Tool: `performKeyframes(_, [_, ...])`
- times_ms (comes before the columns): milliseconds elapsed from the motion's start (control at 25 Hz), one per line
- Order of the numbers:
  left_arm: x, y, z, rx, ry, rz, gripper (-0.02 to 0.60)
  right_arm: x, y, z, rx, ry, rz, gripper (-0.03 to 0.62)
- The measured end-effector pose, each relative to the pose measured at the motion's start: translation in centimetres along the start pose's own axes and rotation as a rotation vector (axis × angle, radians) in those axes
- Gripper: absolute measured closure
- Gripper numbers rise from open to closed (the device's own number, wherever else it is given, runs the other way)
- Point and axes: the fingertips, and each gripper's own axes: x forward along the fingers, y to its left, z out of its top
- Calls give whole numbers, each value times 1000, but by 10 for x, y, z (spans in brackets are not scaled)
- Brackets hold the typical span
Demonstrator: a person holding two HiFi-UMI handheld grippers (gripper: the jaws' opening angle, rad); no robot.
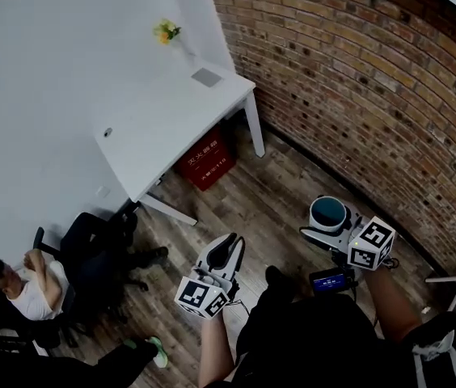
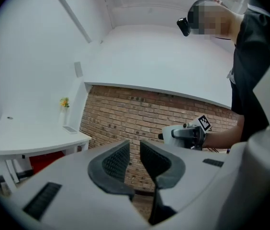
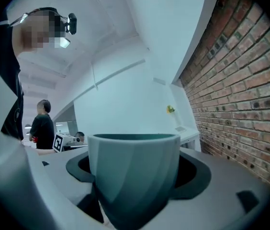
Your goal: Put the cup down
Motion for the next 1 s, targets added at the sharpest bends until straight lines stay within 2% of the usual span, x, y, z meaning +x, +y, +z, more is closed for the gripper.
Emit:
performKeyframes(160, [23, 62, 18, 0, -5, -9, 507, 60, -23, 18, 9, 0, -7, 187])
performKeyframes(600, [83, 184, 37, -30, -3, 13, 506, 181, -101, 34, 48, 36, 22, 187])
performKeyframes(840, [143, 264, 56, -7, -5, 64, 508, 275, -175, 62, 45, 24, 114, 187])
performKeyframes(1000, [190, 321, 84, -9, -25, 90, 506, 340, -227, 96, 18, 32, 164, 187])
